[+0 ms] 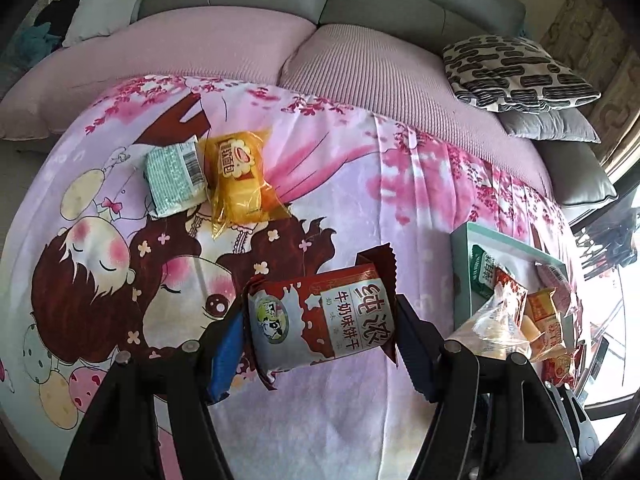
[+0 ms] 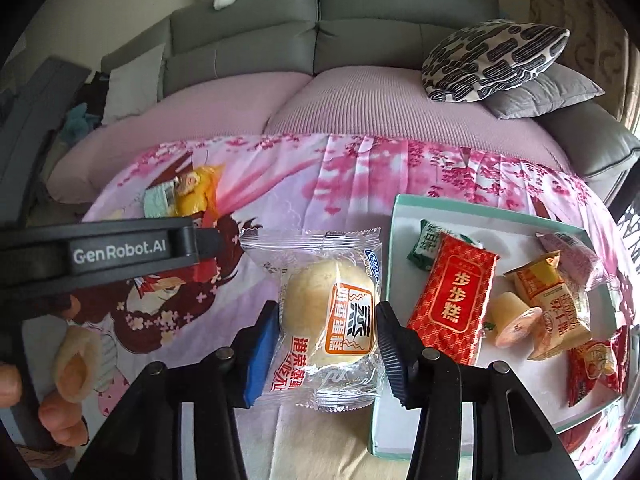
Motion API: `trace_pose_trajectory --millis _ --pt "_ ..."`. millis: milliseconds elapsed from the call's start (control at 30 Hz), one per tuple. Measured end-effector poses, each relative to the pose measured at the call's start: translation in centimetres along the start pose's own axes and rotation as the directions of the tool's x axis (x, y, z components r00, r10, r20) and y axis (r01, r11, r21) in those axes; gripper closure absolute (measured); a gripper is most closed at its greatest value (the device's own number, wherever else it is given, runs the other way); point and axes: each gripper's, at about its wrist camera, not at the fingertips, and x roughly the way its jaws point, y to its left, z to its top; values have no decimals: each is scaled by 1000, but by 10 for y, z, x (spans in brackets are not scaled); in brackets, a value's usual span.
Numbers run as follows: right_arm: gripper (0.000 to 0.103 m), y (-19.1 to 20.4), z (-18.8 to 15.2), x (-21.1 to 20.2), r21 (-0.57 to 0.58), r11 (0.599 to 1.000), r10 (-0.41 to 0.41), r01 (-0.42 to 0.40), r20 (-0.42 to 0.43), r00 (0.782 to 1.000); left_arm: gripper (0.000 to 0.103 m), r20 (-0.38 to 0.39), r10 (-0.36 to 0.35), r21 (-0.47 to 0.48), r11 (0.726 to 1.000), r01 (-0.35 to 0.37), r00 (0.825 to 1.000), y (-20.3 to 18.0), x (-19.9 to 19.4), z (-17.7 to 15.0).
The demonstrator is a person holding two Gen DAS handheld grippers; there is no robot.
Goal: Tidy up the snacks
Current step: 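Lower both held snacks over the tray and open both tools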
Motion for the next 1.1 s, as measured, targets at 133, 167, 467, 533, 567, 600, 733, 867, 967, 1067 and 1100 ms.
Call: trace_pose_trajectory --millis 133,167,467,533,567,600,733,867,967,1067,1100 --pt "52 -15 2 -5 38 999 -9 9 10 1000 32 14 -2 12 1000 2 1000 -6 -3 1" --pt "52 -19 3 -6 48 999 -12 12 11 1000 32 17 -4 17 1000 4 1000 -9 -4 1" --pt "52 -112 1 -25 271 955 -138 121 42 990 32 49 -65 135 989 58 997 -57 -9 -2" --pt "52 -136 -2 -29 328 932 -175 152 40 984 32 42 -87 168 983 78 995 -71 -8 -4" --pt "52 -146 -3 -31 348 923 -191 165 41 981 32 39 -94 179 980 85 995 -77 -6 -5" --pt "52 -157 -5 -33 370 912 -209 178 43 977 32 33 -103 200 975 95 994 -86 -4 -6" --pt "52 -194 -9 -41 441 871 -264 216 52 963 32 2 -114 254 961 110 993 -114 9 -8" --pt "52 -222 -14 -42 488 839 -302 242 46 952 32 -51 -142 319 936 151 989 -148 25 -12" --pt "52 -234 -17 -40 515 831 -276 209 56 960 32 -58 -145 367 917 156 988 -176 33 -11" --pt "52 -238 -18 -34 523 828 -268 203 52 962 32 -57 -155 394 904 165 986 -198 37 -9" --pt "52 -239 -17 -32 521 830 -260 198 48 964 32 -56 -157 401 901 166 986 -203 39 -8"
